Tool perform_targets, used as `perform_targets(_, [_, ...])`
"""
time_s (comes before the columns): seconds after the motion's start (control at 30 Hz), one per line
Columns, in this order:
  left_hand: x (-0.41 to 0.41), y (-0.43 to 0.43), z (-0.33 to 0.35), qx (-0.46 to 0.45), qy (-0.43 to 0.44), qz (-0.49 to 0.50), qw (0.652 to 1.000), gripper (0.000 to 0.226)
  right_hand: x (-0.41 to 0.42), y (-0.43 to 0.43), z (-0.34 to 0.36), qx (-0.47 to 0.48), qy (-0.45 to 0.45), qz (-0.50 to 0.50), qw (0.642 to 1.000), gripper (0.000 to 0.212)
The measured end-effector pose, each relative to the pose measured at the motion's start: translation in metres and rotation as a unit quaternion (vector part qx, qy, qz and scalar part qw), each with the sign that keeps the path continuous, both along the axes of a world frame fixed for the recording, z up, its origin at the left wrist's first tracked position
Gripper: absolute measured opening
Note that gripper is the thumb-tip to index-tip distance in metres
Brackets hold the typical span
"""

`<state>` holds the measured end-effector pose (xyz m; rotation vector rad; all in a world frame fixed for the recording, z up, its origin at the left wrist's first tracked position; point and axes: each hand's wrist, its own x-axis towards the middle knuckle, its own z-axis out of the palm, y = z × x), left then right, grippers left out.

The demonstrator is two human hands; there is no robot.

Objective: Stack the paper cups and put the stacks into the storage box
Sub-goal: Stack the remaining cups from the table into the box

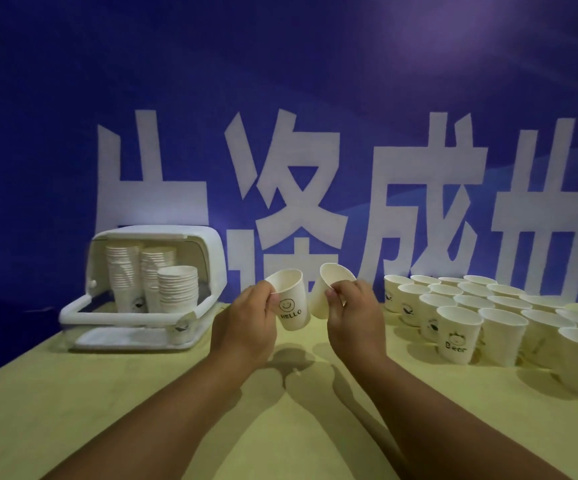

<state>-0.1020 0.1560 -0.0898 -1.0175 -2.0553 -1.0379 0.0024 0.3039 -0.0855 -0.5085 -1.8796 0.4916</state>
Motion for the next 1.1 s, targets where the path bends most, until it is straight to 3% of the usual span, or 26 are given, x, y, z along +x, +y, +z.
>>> perform_targets(0.3, [-0.070,-0.033,0.038,0.111,0.087,0.037,0.989,0.033,-0.070,-0.026,0.013,-0.021,0.044,0.071,0.996,0.013])
perform_targets(0.47, [-0.111,-0.067,0.034,0.190,0.102,0.086,0.973,0.029,-0.102,-0.038,0.020,-0.025,0.090,0.100,0.991,0.016])
perform_targets(0.87, [-0.140,-0.098,0.026,0.122,0.085,0.177,0.973,0.035,-0.170,-0.090,0.042,-0.050,0.173,0.152,0.972,0.010])
perform_targets(1.1, [-0.148,-0.107,0.031,-0.006,0.042,0.218,0.975,0.014,-0.190,-0.105,0.051,-0.069,0.154,0.173,0.970,0.013])
